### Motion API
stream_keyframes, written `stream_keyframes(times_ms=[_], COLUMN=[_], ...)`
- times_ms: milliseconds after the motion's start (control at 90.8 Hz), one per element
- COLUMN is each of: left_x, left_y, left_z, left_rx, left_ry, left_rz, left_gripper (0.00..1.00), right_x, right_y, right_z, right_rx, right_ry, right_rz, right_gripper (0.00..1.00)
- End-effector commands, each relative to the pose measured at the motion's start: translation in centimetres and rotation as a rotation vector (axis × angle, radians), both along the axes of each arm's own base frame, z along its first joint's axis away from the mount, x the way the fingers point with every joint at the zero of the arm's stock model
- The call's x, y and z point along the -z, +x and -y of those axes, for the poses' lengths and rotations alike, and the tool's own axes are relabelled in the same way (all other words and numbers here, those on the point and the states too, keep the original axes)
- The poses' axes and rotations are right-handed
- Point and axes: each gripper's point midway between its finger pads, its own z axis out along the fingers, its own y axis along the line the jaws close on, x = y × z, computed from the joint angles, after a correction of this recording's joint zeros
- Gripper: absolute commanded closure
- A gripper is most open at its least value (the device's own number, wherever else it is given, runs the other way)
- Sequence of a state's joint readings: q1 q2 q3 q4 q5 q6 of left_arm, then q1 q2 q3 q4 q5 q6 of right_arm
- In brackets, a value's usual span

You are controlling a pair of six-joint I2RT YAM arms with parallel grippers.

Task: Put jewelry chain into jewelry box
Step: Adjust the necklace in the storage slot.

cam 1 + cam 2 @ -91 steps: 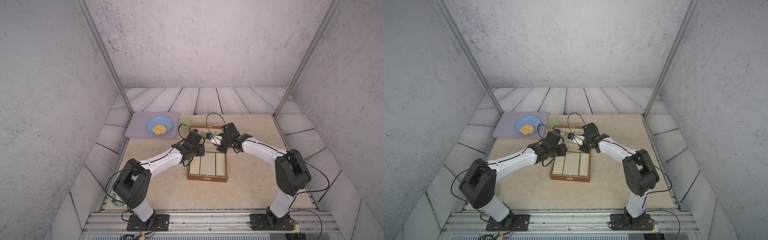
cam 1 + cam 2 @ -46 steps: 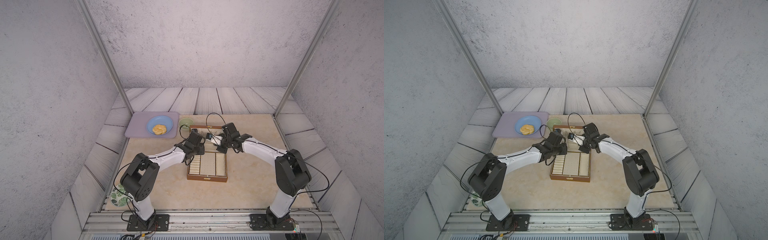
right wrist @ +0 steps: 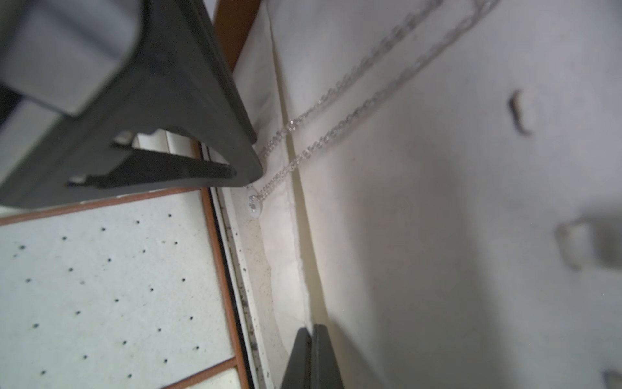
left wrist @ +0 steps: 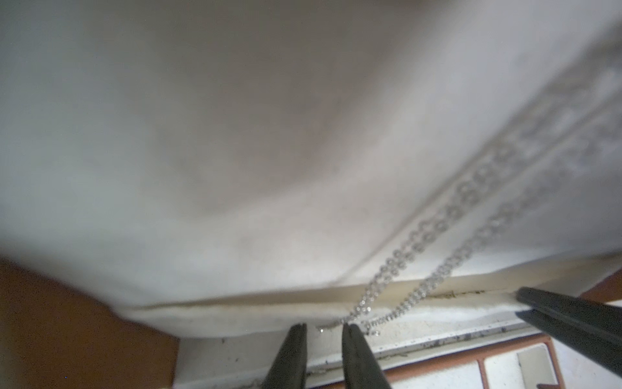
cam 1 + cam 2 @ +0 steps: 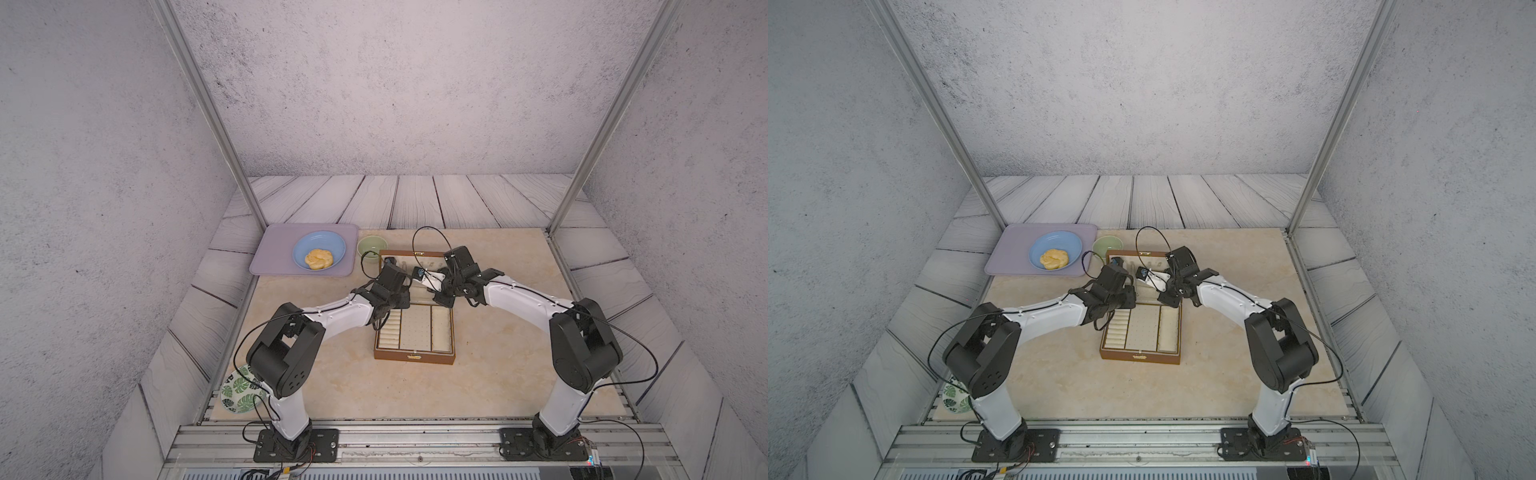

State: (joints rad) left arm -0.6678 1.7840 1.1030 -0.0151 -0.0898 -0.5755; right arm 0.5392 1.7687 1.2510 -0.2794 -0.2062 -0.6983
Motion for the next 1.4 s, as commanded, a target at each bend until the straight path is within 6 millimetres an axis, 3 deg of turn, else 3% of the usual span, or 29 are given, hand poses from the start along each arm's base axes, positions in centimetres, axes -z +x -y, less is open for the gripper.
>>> stream_keyframes(times_ms=[0,99,352,539,848,1387], left_x=[-0.1,0.2,0.0,-1.0,-4.5,-5.9], left_y=[1.2,1.2,1.3,0.9,0.3,1.3], left_z=[0.0,0.2,0.4,0.0,-1.2,-0.3], left_rx=[-0.017,-0.019,-0.014,-0.019,-0.042,-0.019], left_ry=[0.013,0.003,-0.008,-0.020,-0.053,-0.057], left_rz=[0.025,0.017,0.023,0.040,0.113,0.146], left_gripper=[0.78,0.80,1.00,1.00,1.00,1.00], right_x=[-0.6,-0.6,-0.7,-0.7,-0.6,-1.0], right_y=[-1.0,-1.0,-1.1,-1.1,-0.9,-2.1], right_z=[0.0,0.0,-0.1,0.0,0.0,-0.1], right_rx=[-0.006,-0.006,-0.009,-0.006,-0.003,-0.031], right_ry=[0.021,0.021,0.024,0.020,0.020,0.047], right_rz=[-0.023,-0.023,-0.023,-0.019,-0.019,-0.025], right_gripper=[1.00,1.00,1.00,1.00,1.00,1.00])
